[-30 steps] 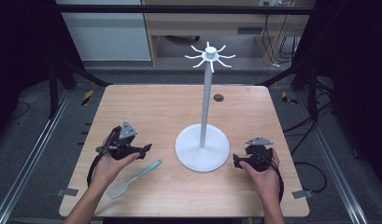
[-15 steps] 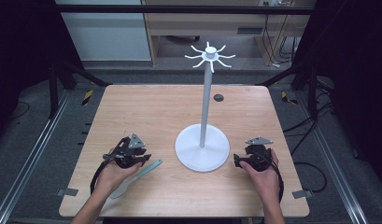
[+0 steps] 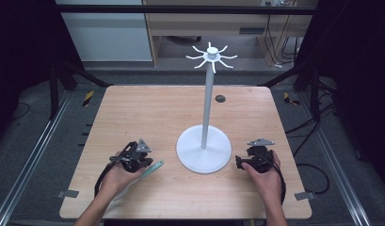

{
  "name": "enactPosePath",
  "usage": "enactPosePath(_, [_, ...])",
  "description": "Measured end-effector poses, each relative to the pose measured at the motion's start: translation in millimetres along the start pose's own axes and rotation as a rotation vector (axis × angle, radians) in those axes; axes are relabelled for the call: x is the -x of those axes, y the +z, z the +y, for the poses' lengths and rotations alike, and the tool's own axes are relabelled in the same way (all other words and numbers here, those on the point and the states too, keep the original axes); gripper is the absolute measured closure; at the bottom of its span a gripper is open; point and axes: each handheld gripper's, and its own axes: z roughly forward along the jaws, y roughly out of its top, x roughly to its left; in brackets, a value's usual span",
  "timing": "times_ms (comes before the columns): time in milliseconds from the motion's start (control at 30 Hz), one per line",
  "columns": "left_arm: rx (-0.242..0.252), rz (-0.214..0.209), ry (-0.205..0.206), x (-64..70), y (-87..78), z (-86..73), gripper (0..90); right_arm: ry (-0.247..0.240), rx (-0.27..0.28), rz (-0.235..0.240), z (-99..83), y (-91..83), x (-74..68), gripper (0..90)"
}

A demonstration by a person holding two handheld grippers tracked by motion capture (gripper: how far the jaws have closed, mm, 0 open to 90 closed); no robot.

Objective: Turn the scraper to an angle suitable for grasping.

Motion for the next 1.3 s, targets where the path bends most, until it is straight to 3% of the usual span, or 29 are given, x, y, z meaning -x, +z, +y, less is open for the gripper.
enactPosePath(100, [-0.013, -0.005, 0.012, 2.8, 4.4, -0.4, 90.0, -0.002, 0.001, 0.003, -0.1, -0.1, 0.4, 14.4])
enactPosePath(167, [-0.002, 0.021, 0.017, 4.1, 5.3, -0.6, 90.0, -0.003, 0.0, 0.003, -0.2, -0.1, 0.2, 14.3])
enactPosePath(600, [-0.008, 0.029, 0.019, 3.7, 10.0, -2.8, 90.0, -0.009, -0.005, 0.006, 0.1, 1.1, -0.8, 14.3])
enactPosePath(867, [-0.013, 0.012, 0.011, 2.4, 11.9, -4.1, 90.0, -0.012, -0.008, 0.008, 0.1, 1.5, -1.5, 14.3])
enactPosePath(1200, [-0.033, -0.027, 0.084, 19.4, 9.7, 0.1, 90.0, -0.009, -0.018, 0.006, -0.4, 2.0, -1.2, 14.0])
enactPosePath(1300, [-0.013, -0.024, 0.08, 18.3, 4.2, 4.3, 90.0, -0.011, -0.014, 0.006, -0.2, 1.8, -0.8, 13.9])
